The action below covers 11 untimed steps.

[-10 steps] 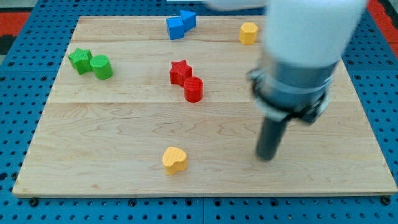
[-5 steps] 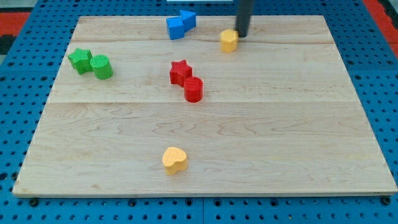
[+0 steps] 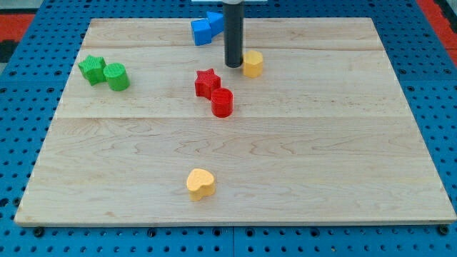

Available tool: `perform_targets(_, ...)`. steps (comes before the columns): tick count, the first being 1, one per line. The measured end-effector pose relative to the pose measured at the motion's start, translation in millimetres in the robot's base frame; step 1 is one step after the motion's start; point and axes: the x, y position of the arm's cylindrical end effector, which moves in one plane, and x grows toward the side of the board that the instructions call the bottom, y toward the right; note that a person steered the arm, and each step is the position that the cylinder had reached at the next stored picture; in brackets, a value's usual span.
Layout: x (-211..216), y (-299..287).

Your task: Push the hexagon close to the heart

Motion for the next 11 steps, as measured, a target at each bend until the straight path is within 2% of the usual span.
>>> perform_targets(1, -20.7, 16.5)
perform_targets(2, 23.7, 43.9)
perform_targets(3, 75.6, 24.2)
perform_targets(4, 108.1, 12.0)
perform_targets(6, 49.8, 31.6)
perform_targets(7, 43.5, 52.4)
perform_targets(8, 86.9, 71.5)
perform_targets(10, 141.2, 118.3)
perform_targets(11, 168.6, 48.7)
